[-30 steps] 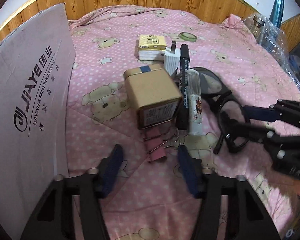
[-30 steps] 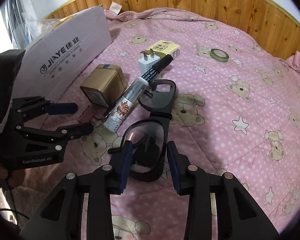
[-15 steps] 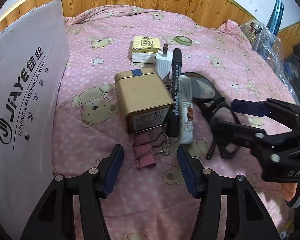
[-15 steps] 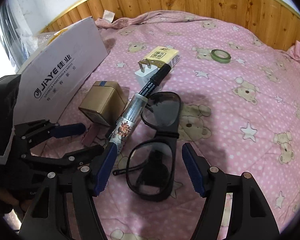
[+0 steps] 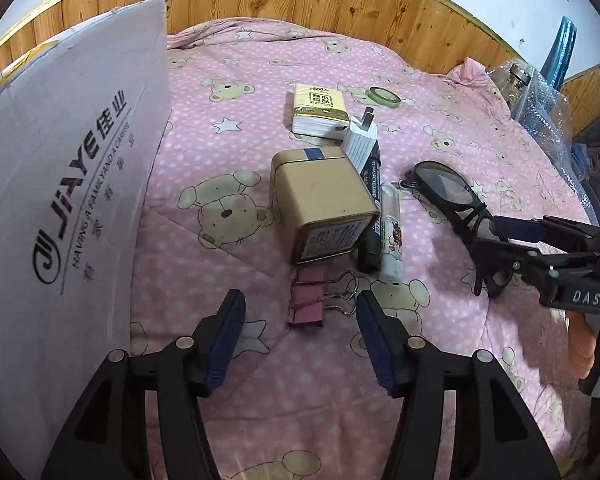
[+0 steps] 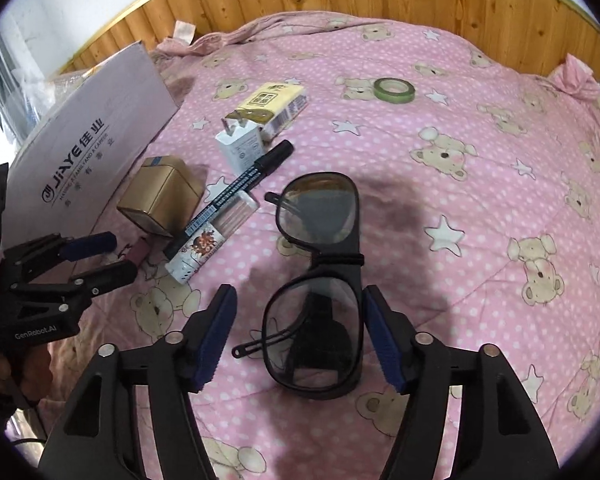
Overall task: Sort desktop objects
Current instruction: 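Grasp the pink binder clip with the left tool while the right tool grasps the black glasses, then carry the binder clip and glasses with both tools over the white cardboard box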
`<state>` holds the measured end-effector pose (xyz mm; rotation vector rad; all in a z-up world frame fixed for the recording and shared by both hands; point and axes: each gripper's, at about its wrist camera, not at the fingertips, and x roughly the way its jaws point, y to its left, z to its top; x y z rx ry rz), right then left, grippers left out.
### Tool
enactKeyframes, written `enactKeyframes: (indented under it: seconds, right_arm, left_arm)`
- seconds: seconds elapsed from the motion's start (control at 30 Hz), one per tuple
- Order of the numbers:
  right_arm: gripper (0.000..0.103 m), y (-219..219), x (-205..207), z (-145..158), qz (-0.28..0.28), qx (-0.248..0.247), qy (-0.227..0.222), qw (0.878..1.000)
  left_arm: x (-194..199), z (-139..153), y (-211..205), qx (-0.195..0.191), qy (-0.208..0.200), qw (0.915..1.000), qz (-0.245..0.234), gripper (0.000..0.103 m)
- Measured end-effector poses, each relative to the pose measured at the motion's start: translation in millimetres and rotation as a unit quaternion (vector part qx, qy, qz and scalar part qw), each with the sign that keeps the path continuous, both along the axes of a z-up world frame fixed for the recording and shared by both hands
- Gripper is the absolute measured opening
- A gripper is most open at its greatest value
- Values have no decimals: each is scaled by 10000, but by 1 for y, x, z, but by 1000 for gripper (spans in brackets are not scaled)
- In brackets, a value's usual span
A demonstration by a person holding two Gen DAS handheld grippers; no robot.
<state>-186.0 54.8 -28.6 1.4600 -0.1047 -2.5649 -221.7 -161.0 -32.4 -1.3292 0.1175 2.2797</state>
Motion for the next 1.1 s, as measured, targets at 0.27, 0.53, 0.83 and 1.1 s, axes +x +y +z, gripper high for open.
enactKeyframes:
  seconds: [0.27,0.53,0.83,1.1]
  right_arm:
    - [66,0,-13,-15,62,68,-95,9999]
    - [53,6,-3,-10,121,-44,-117,9998]
    - [53,4,9,1,150,-224,-47,9996]
    - [52,-4,26,13,313,-314,73,9990]
  left_arm:
    - [3,-8,23,-500,260,9983,-127,61]
    - [7,-6,26,-531,340,9978,-226,42]
    - [16,16,11,-185,315,9993,-125,42]
    - [23,26,1,6,284,9996,-91,42]
